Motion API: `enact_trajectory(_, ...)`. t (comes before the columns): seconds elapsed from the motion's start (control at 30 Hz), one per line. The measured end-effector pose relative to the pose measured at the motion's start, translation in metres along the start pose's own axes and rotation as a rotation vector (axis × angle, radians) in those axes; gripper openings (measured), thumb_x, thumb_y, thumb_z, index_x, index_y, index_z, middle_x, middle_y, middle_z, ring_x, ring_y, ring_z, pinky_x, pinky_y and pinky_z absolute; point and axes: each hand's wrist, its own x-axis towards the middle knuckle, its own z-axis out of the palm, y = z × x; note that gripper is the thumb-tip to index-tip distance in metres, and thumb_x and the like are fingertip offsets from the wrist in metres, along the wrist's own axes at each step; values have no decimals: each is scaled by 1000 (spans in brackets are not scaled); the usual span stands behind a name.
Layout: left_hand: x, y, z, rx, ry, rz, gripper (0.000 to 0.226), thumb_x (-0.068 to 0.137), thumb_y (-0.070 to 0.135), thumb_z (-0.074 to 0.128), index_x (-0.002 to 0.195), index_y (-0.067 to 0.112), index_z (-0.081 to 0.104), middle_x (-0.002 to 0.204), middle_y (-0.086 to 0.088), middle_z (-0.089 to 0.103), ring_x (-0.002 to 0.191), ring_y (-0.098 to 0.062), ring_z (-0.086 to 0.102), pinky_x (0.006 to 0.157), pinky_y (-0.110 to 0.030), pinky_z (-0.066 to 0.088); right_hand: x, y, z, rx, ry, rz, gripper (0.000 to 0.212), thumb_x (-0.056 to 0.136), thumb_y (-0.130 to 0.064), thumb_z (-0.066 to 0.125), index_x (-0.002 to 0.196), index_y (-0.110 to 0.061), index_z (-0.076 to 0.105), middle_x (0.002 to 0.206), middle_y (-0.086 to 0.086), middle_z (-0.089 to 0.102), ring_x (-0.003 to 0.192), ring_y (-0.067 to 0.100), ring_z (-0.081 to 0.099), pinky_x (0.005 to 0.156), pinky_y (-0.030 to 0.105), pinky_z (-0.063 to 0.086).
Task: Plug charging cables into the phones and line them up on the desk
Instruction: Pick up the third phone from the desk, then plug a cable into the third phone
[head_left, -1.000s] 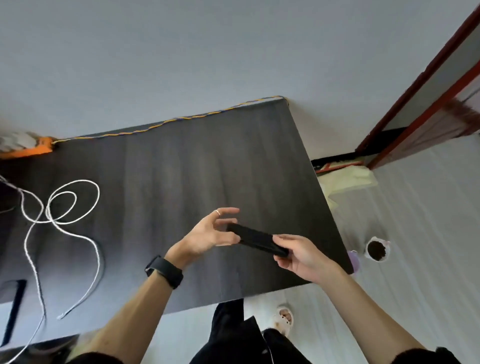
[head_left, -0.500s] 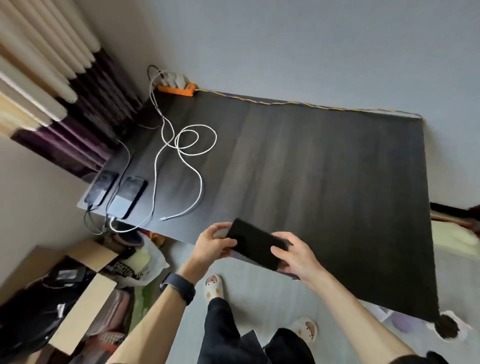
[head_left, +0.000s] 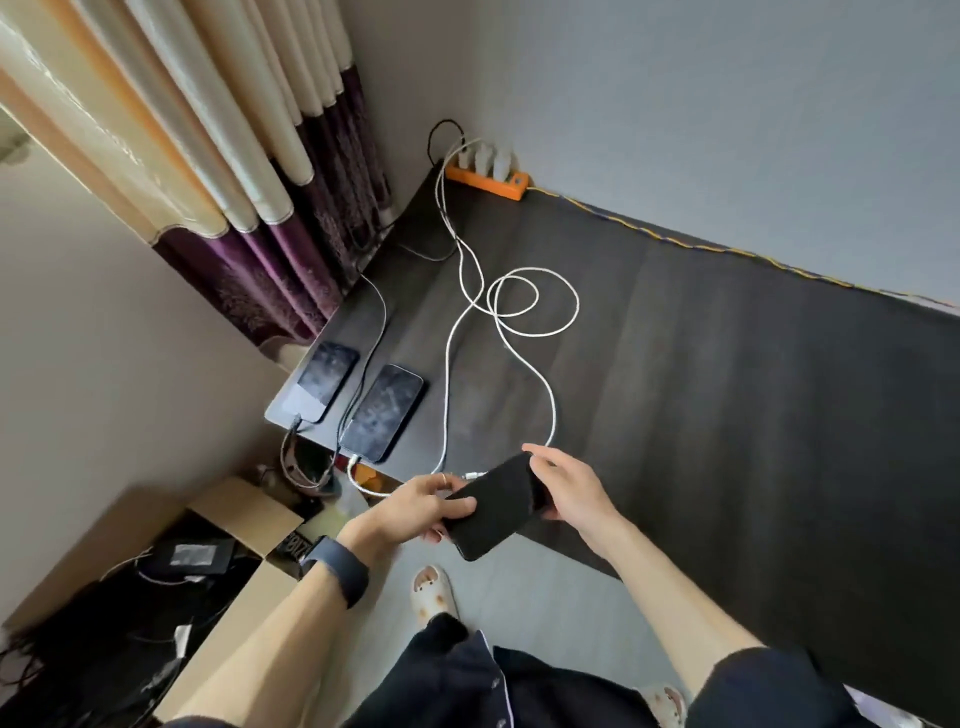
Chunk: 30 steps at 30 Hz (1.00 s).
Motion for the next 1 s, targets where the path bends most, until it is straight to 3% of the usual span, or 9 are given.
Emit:
enact_trajectory(0.07, -3, -8, -33, -122, 33, -16, 31, 77, 31, 75, 98, 13, 63, 81, -9, 62, 59, -14, 57, 55, -25, 42, 15, -11, 25, -48, 50, 49, 27, 99, -39, 48, 111, -34, 72, 112, -7, 70, 101, 18, 67, 89, 44, 60)
enact_trajectory(0.17, -4, -24, -72, -403, 89, -13, 27, 76, 24, 74, 93, 12, 58, 82, -13, 63, 60, -20, 59, 54, -29, 33, 36, -14, 56, -450, 111, -38, 26, 98, -34, 52, 116, -25, 67, 119, 1, 67, 102, 22, 66, 95, 40, 52)
enact_trajectory(0.27, -2, -29, -94, -667, 116, -22, 13, 88, 13, 68, 90, 15, 55, 75, -7, 68, 60, -16, 65, 51, -24, 38, 49, -5, 77, -800, 36, -113, 35, 97, -29, 55, 132, -25, 57, 138, -4, 49, 109, 22, 63, 93, 34, 49)
enact_trajectory(0.4, 0, -28, -106, -1001, 167, -85, 15, 90, 6, 65, 90, 17, 55, 91, -11, 72, 74, -21, 73, 51, -19, 45, 57, 13, 96, -1108, -5, -100, 31, 97, -29, 55, 128, -29, 53, 135, -5, 40, 116, 23, 53, 87, 39, 51)
enact_trajectory(0.57, 5, -22, -111, -1073, 197, -96, 28, 88, 3, 65, 112, 16, 59, 102, -11, 73, 74, -20, 76, 44, -16, 48, 50, 31, 104, -1333, 97, -155, 22, 101, -32, 49, 119, -22, 55, 123, 0, 49, 113, 24, 49, 87, 36, 49)
enact_trajectory(0.67, 12, -16, -115, -1128, 219, -135, 37, 85, 2, 68, 117, 13, 55, 98, -14, 74, 76, -20, 75, 45, -17, 49, 42, 25, 107, -1234, 161, -320, 22, 102, -39, 46, 109, -23, 58, 110, -4, 65, 111, 21, 52, 87, 35, 44)
enact_trajectory(0.77, 17, -11, -112, -1138, 193, -196, 29, 83, 4, 69, 107, 11, 54, 76, -12, 72, 68, -14, 59, 46, -15, 46, 20, -2, 107, -858, 198, -442, 14, 101, -38, 49, 98, -25, 54, 85, -10, 68, 85, 17, 61, 76, 34, 47)
enact_trajectory(0.87, 21, -8, -104, -1128, 151, -247, 30, 75, 5, 76, 100, 6, 60, 78, -6, 59, 64, -11, 55, 46, -13, 45, -8, -34, 108, -535, 239, -492, 9, 100, -35, 55, 97, -28, 60, 84, -15, 67, 79, 9, 63, 68, 25, 50)
enact_trajectory(1.0, 23, -2, -92, -1105, 122, -279, 20, 82, 7, 73, 95, 7, 58, 64, -2, 44, 59, -11, 65, 46, -14, 43, -25, -50, 113, -473, 284, -535, 11, 99, -32, 58, 101, -29, 67, 89, -15, 69, 78, 10, 62, 68, 22, 49)
